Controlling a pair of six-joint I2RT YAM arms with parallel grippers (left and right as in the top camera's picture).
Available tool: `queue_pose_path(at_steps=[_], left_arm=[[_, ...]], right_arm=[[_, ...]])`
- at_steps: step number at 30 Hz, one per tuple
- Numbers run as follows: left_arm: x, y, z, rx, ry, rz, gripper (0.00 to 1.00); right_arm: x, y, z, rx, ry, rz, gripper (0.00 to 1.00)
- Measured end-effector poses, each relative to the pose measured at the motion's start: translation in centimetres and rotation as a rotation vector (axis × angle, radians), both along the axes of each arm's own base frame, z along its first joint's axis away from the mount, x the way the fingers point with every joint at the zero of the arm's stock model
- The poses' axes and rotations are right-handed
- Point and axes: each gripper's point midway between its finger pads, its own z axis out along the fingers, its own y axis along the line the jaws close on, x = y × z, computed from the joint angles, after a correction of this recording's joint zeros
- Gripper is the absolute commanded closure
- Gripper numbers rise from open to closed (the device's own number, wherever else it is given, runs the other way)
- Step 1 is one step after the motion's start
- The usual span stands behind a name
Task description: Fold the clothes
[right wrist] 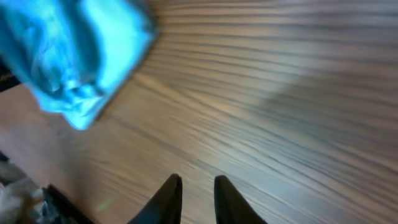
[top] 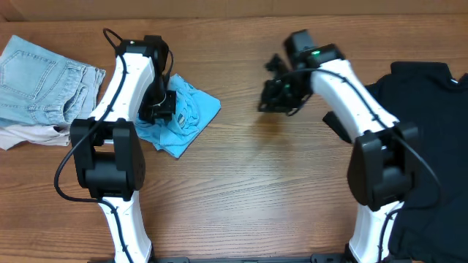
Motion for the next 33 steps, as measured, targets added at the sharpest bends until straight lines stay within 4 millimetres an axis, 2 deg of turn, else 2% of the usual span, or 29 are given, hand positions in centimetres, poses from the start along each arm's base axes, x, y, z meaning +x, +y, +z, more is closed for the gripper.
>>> queue_pose_path(at_steps=[1, 2, 4, 7, 12, 15, 19, 20, 21, 22, 23, 25, 27, 29, 32, 33], left_arm=[[-0.1, 0.0, -0.5, 0.000, 0.000, 0.000, 0.94], [-0.2, 0.0, -0.8, 0.000, 0.002, -0.002, 0.96], [-0.9, 0.1, -1.3, 0.000, 0.027, -0.003, 0.96], [-2.8, 0.0, -1.0, -0.004, 0.108, -0.001, 0.96], [-6.4, 0.4, 0.3, 0.014, 0.261, 0.002, 0.96], [-7.4, 1.0, 0.7, 0.026, 0.307, 0.016, 0.96], [-7.7, 1.9, 1.3, 0.026, 0.325, 0.046, 0.96], [-7.5, 2.2, 1.5, 0.024, 0.317, 0.056, 0.92], [-7.1, 2.6, 1.7, 0.023, 0.300, 0.071, 0.80], [-6.6, 2.9, 1.9, 0.021, 0.279, 0.086, 0.64], [-6.0, 3.3, 2.1, 0.017, 0.248, 0.101, 0.54], [-4.5, 4.1, 2.7, 0.009, 0.173, 0.133, 0.41], [-3.6, 4.5, 3.1, -0.007, 0.122, 0.160, 0.38], [-3.1, 4.8, 3.3, -0.028, 0.095, 0.181, 0.46], [-2.7, 4.8, 3.2, -0.049, 0.075, 0.193, 0.49], [-2.5, 4.8, 3.2, -0.052, 0.070, 0.194, 0.53]], right_arm=[[-0.4, 1.1, 0.0, 0.003, -0.009, 0.025, 0.77], [-0.6, 1.6, 0.0, 0.002, -0.012, 0.035, 0.77], [-1.5, 3.2, 0.0, -0.007, -0.015, 0.063, 0.77], [-1.6, 3.6, -0.2, -0.023, -0.016, 0.053, 0.77], [0.0, 3.2, -0.1, -0.021, -0.057, 0.015, 0.72], [0.8, 3.8, 0.4, 0.020, -0.099, 0.028, 0.70], [2.1, 5.5, 1.2, 0.090, -0.182, 0.055, 0.66], [2.2, 6.0, 1.2, 0.106, -0.198, 0.064, 0.66], [2.2, 6.5, 1.1, 0.119, -0.207, 0.072, 0.65], [2.1, 6.9, 0.9, 0.133, -0.214, 0.082, 0.65], [2.0, 7.2, 0.7, 0.142, -0.218, 0.091, 0.65], [1.6, 8.4, 0.3, 0.175, -0.232, 0.119, 0.65], [1.3, 9.3, 0.0, 0.198, -0.249, 0.141, 0.63], [1.2, 10.4, 0.0, 0.220, -0.276, 0.162, 0.62], [0.8, 12.3, -0.1, 0.255, -0.332, 0.202, 0.62], [0.5, 13.0, -0.3, 0.264, -0.352, 0.216, 0.62]])
